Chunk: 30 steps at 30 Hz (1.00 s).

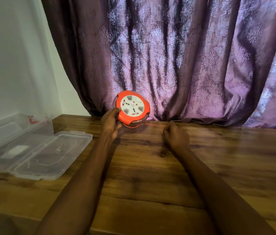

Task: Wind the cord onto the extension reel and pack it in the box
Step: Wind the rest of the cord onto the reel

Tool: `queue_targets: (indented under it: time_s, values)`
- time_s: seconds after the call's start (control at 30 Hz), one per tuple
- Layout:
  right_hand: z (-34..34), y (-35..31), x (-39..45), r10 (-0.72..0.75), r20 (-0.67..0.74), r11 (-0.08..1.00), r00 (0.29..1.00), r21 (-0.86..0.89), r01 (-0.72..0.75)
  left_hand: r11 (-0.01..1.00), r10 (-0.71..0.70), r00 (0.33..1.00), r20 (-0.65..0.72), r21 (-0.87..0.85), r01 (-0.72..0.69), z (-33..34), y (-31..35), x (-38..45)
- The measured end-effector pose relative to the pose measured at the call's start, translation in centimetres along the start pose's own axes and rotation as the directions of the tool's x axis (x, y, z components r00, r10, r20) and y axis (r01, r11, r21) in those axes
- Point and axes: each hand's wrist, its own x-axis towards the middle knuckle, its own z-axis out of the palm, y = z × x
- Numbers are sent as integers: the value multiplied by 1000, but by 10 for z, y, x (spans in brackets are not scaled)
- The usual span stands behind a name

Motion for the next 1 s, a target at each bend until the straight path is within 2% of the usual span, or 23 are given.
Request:
queue_targets:
  time_s: [0.1, 0.17, 0.27, 0.33, 0.43, 0.57, 0.63, 0.87, 1.0]
  values:
    - [1, 0, -1, -99, 154, 994, 983, -31, 105, 1000, 22, 1000, -21, 15, -22, -1, 0, 2]
    - [-2, -3, -1, -136, 171, 991, 976, 29, 133, 999, 25, 999, -25, 24, -25, -1, 1, 1]
    - [-13, -10, 0, -186, 36, 963, 982, 203, 175, 994, 37, 999, 0, 99, -37, 0, 1, -1]
    - [-20, -15, 2, -270, -92, 923, 958, 260, 285, 981, 48, 999, 27, 189, -52, 3, 0, -4]
    - [-30, -18, 6, -457, -148, 869, 877, 138, 475, 946, 58, 992, 112, 312, -91, 9, -3, -10]
    - [-35, -19, 6, -636, -19, 758, 771, -202, 620, 902, 79, 972, 220, 401, -163, 17, -5, -15]
    - [-34, -23, 4, -676, 28, 706, 736, -262, 658, 880, 93, 963, 251, 432, -197, 20, -6, -17]
    - [-25, -38, 1, -633, 15, 682, 774, -463, 567, 837, 122, 932, 341, 469, -281, 30, -7, -23]
    - [-24, -36, -1, -598, -54, 726, 800, -459, 512, 703, 228, 893, 387, 570, -426, 33, -12, -21]
